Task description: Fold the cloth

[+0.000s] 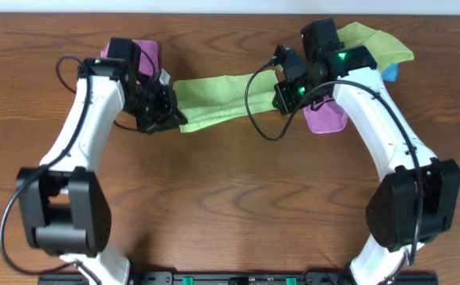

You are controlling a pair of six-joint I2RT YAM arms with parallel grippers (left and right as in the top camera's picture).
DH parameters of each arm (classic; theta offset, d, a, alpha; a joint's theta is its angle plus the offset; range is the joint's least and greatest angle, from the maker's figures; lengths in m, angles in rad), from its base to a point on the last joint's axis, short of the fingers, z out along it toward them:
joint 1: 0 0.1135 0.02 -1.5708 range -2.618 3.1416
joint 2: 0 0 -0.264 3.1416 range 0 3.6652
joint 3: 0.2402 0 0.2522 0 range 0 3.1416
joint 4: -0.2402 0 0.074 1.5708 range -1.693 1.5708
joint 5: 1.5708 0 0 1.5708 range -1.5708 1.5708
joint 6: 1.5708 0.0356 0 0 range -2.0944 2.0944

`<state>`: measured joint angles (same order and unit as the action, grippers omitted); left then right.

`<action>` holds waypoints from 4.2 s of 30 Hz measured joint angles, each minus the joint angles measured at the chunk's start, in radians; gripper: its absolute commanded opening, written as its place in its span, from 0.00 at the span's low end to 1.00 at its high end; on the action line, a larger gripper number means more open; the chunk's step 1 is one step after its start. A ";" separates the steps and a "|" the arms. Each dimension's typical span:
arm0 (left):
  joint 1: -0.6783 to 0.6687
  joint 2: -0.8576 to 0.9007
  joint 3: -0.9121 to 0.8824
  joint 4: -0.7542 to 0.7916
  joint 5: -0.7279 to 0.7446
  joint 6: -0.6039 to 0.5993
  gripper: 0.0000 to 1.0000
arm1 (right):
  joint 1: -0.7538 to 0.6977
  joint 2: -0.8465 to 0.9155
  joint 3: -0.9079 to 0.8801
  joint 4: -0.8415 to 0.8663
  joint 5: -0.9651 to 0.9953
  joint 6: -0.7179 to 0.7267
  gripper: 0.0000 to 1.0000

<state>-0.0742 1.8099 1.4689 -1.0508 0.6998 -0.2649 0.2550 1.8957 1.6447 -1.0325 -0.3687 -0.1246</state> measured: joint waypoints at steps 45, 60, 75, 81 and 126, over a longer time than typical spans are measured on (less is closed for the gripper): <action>0.072 -0.151 -0.646 0.240 -0.071 0.110 0.06 | 0.153 -0.295 -0.725 0.262 -0.087 0.189 0.01; 0.093 -0.151 -0.514 0.259 -0.051 0.079 0.06 | 0.156 -0.375 -0.727 0.430 0.032 0.252 0.01; 0.106 -0.153 -0.472 0.625 -0.172 -0.116 0.06 | 0.112 -0.354 -0.732 0.780 0.229 0.259 0.01; 0.111 -0.152 -0.472 0.743 -0.232 -0.187 0.06 | 0.081 -0.276 -0.728 0.872 0.268 0.259 0.01; -0.095 -0.136 -0.779 1.243 -0.124 -0.754 0.55 | 0.083 -0.210 -0.678 0.831 0.264 0.259 0.01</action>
<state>-0.1692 1.6741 0.6895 0.1921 0.5762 -1.0187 0.3378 1.6859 0.9665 -0.2012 -0.1047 0.1345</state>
